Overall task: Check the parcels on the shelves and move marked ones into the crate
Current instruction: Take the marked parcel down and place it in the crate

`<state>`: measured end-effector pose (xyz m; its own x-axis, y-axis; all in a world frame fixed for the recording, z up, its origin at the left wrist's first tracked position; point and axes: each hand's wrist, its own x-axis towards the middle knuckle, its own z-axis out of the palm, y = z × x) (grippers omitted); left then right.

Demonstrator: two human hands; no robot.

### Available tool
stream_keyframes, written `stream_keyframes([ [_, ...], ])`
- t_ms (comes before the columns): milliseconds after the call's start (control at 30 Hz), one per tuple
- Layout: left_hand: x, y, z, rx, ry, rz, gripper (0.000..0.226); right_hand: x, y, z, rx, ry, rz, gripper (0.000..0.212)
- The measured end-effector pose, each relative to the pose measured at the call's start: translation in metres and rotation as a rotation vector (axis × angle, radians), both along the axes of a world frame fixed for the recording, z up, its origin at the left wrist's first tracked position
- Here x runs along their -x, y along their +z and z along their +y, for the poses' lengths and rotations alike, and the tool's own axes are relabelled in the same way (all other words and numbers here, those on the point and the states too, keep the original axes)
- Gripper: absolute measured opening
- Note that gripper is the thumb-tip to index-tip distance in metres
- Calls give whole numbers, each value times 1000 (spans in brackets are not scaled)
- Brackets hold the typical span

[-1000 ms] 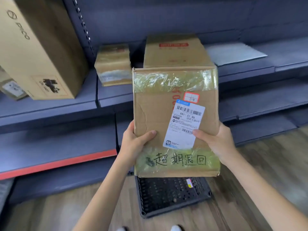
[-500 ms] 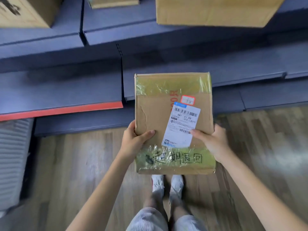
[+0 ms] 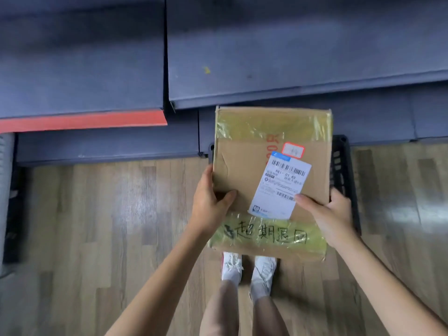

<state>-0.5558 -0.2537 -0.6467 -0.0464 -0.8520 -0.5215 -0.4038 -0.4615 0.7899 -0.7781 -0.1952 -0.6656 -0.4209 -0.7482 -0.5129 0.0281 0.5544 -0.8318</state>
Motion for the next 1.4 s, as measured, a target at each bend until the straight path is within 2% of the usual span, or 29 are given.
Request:
stream_keyframes([
  [167,5,-76,-4,7,-78,-119,77,11,-71,-7,-34,11,-31,36],
  [333,10,-129,6,20,-174,-212,83,17,-126,6,-74,23,-29,37],
  [500,13,-148,14,76,-293,-367,90,15,-155,15,-89,31,-54,37],
  [600,12,-156,17,173,-400,-484,82,11,-159,13,-78,37,-36,37],
  [733,13,-159,20,248,-565,-733,73,7,-168,6,-85,42,-45,38],
  [867,18,-174,18,245,-678,-875,77,3,-189,-2,-87,51,-60,37],
  [1000,23,-205,22,226,-771,-843,59,2,-224,2,-107,87,-50,37],
  [1300,22,-275,33,169,-864,-793,56,-7,-292,-5,-129,97,-94,37],
  [1400,23,-292,32,179,-826,-773,65,-9,-311,-6,-155,108,-71,37],
])
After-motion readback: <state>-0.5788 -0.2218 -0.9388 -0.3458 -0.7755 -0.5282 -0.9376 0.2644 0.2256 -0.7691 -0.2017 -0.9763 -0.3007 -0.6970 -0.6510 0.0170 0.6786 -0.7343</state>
